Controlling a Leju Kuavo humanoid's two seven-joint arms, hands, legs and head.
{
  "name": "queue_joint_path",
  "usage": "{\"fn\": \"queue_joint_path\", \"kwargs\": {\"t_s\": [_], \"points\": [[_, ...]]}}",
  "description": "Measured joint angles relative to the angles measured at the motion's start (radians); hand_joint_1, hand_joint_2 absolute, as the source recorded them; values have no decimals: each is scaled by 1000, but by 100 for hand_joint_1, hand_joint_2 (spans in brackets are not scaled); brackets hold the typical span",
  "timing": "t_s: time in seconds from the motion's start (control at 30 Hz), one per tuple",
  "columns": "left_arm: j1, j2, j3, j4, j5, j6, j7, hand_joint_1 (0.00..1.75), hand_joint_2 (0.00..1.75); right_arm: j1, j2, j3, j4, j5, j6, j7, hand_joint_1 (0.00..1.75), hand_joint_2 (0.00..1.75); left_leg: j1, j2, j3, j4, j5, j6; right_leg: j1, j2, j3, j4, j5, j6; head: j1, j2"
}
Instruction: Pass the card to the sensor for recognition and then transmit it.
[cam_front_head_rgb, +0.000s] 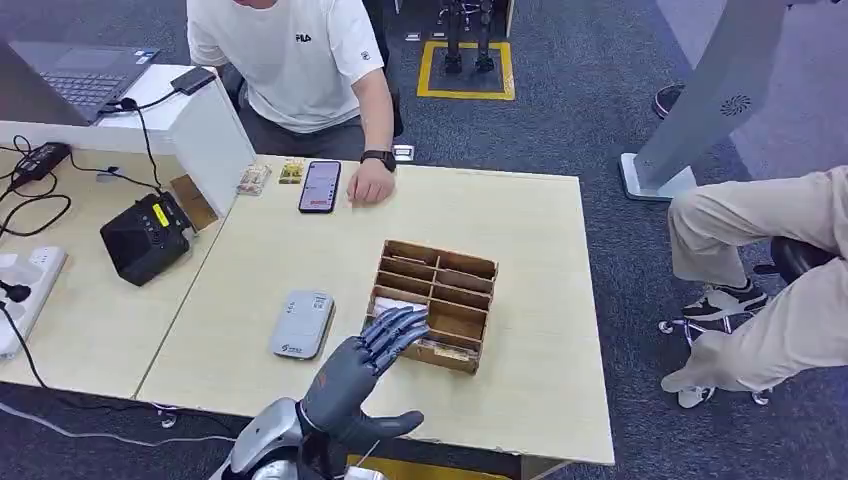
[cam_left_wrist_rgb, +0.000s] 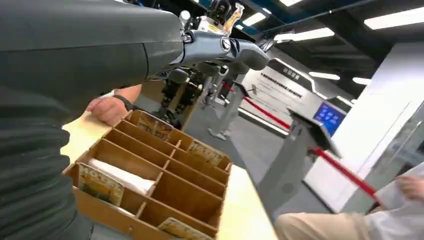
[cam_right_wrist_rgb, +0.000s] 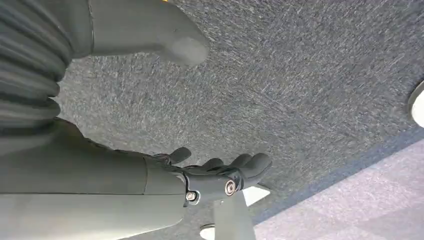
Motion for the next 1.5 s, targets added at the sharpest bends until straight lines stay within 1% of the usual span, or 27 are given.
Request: {"fn": "queue_joint_path", "kwargs": {"t_s": [0.07,0.13,0.2,0.3,0.43,0.6,0.73,0.87,1.13,1.23,1.43,1.5], "points": [[-17,1,-13,18,-92,28,58,0,175,0,0,0,0,12,0,0,0,175,0,0,0,0,0,0,0,0,0,0,0,0,0,0],[-38,0,-27,44,-193,48,128,0,175,0,0,0,0,26,0,0,0,175,0,0,0,0,0,0,0,0,0,0,0,0,0,0],[-57,-4,-39,73,-261,58,185,0,175,0,0,0,0,33,0,0,0,175,0,0,0,0,0,0,0,0,0,0,0,0,0,0],[-75,-13,-52,109,-334,82,251,0,175,1,0,0,0,44,0,1,0,175,0,0,0,0,0,0,0,0,0,0,0,0,0,0],[-89,-23,-60,138,-367,100,281,0,175,1,0,0,0,46,0,2,0,175,0,0,0,0,0,0,0,0,0,0,0,0,0,0],[-94,-42,-60,161,-454,159,371,0,175,2,0,0,0,59,0,8,0,175,0,0,0,0,0,0,0,1,-1,0,0,0,0,0],[-95,-55,-60,170,-484,179,401,0,175,3,0,0,0,57,0,15,0,175,0,0,0,0,0,0,0,1,-1,0,0,0,0,0],[-95,-64,-60,177,-537,200,442,0,175,3,0,0,0,56,0,19,0,175,0,0,0,0,0,0,0,1,-1,0,0,0,0,0],[-99,-71,-60,198,-659,204,522,0,175,4,0,0,-3,56,0,26,0,175,0,0,0,0,0,0,0,1,-1,0,0,0,0,0],[-101,-76,-60,211,-692,202,543,0,175,5,0,0,-5,62,0,43,0,175,0,0,0,0,0,0,0,1,-1,0,0,0,0,0],[-113,-87,-60,266,-708,199,579,0,175,5,0,0,-5,59,0,33,0,175,0,0,0,0,0,0,0,1,0,0,0,0,0,0],[-116,-89,-60,281,-709,199,580,0,175,5,0,0,-5,59,0,33,0,175,0,0,0,0,0,0,0,1,-1,0,0,0,0,0]]}}
